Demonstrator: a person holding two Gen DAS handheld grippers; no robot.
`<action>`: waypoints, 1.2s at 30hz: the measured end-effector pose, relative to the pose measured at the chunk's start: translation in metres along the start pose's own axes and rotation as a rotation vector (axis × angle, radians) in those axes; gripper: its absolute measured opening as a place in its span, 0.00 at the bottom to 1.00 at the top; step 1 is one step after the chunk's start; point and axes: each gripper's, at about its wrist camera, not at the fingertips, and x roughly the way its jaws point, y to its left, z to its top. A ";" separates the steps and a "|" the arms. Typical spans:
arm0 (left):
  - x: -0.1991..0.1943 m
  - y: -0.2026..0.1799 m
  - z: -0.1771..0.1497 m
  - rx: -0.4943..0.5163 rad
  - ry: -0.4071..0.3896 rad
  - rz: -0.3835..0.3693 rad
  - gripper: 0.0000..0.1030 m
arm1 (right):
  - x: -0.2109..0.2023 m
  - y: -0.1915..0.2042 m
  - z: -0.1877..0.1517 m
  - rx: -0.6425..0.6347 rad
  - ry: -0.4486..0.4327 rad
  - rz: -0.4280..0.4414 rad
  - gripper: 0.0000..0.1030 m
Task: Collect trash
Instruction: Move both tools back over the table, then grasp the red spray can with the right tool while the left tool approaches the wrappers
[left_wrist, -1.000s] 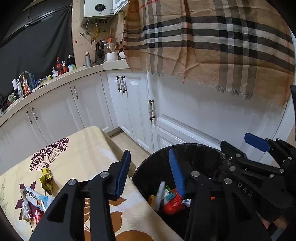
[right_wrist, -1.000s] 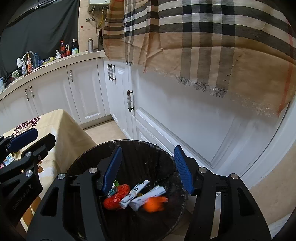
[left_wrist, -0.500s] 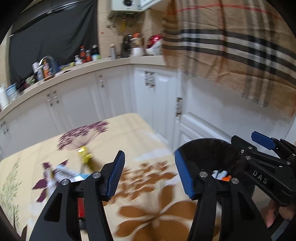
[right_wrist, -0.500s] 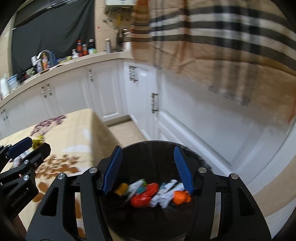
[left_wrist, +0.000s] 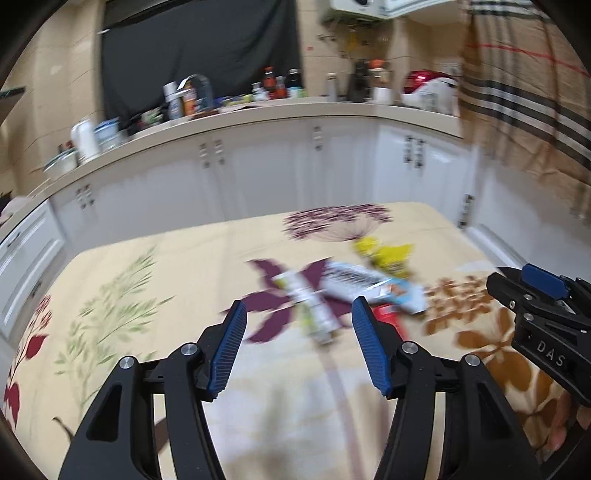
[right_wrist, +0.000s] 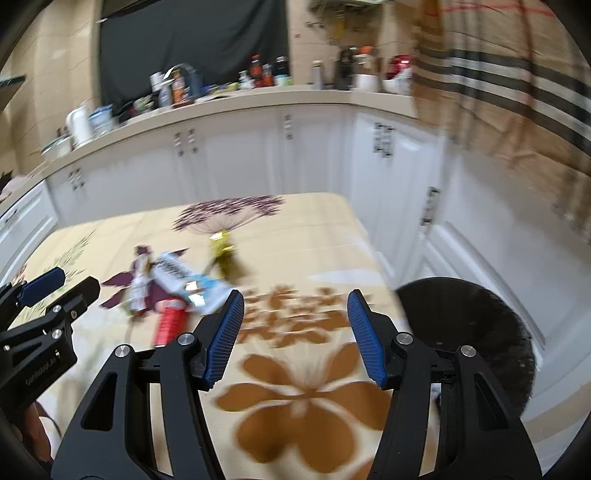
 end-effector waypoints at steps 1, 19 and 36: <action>-0.001 0.007 -0.002 -0.006 0.002 0.009 0.57 | 0.002 0.009 0.000 -0.012 0.008 0.013 0.55; -0.003 0.114 -0.035 -0.153 0.068 0.127 0.57 | 0.048 0.088 -0.012 -0.138 0.193 0.019 0.44; 0.005 0.065 -0.021 -0.107 0.066 0.014 0.57 | 0.025 0.067 -0.005 -0.142 0.126 0.006 0.22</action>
